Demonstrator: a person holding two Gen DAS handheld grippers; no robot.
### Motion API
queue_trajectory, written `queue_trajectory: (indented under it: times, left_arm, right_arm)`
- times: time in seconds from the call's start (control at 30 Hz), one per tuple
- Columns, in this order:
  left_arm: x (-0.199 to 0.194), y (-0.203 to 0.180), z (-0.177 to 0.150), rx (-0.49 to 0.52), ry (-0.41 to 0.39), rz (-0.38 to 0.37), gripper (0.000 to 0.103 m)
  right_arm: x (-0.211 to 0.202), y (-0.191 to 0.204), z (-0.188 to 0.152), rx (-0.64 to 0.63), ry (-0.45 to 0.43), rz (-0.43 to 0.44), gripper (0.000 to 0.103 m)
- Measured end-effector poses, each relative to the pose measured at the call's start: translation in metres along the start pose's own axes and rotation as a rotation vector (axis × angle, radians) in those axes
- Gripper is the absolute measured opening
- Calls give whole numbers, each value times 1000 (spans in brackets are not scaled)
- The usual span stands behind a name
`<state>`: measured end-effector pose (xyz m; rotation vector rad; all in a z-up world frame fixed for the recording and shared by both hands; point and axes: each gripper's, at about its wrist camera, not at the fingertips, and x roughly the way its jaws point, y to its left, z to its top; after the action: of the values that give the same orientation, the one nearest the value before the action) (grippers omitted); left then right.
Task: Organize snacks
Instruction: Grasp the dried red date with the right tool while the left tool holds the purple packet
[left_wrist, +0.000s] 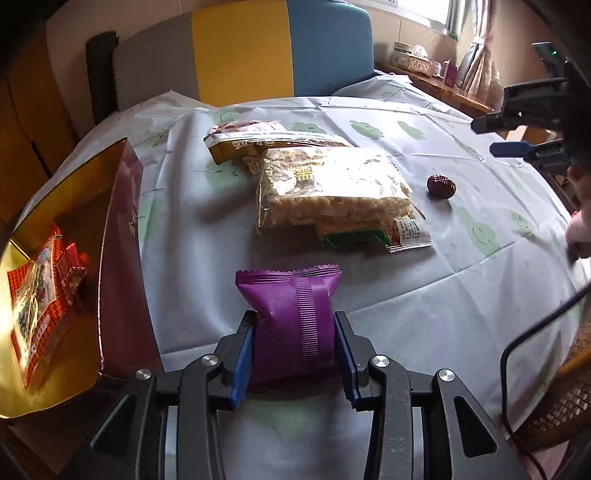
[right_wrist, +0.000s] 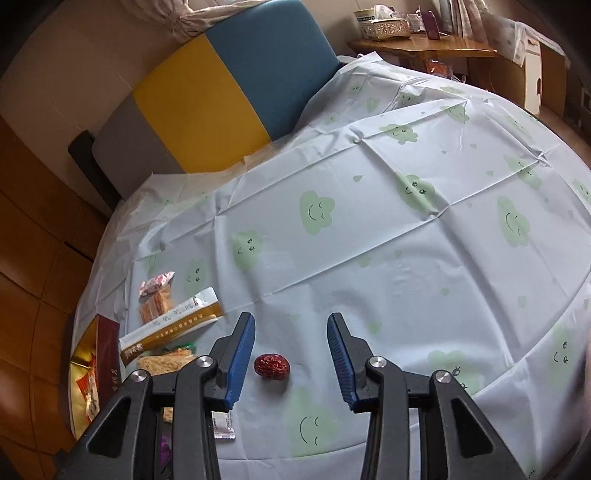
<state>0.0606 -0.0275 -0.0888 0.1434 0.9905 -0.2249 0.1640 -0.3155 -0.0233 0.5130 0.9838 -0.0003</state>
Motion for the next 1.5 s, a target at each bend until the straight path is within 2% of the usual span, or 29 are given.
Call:
queue_trajectory:
  times: [0.33, 0.53, 0.73, 0.87, 1.0, 1.1, 1.2, 1.5]
  left_arm:
    - [-2, -2, -6, 1, -37, 4, 41]
    - [-2, -1, -7, -4, -45, 5, 41]
    - [-3, 0, -8, -7, -49, 2, 41]
    - [-2, 0, -7, -14, -49, 1, 41]
    - [-2, 1, -7, -13, -46, -2, 41]
    - [-3, 1, -7, -10, -47, -3, 41]
    - [-2, 2, -7, -14, -46, -6, 41]
    - [-5, -6, -9, 36, -65, 29, 40]
  right_arm:
    - [31, 30, -21, -205, 126, -52, 41]
    - [45, 30, -25, -212, 180, -62, 41]
    - [51, 29, -21, -193, 179, -43, 41]
    - [61, 31, -22, -188, 212, -30, 41]
    - [74, 42, -27, -230, 221, -62, 41]
    - [87, 50, -32, -259, 243, -75, 32]
    - [93, 59, -40, -295, 210, -114, 32]
    - [97, 61, -38, -309, 212, -111, 32]
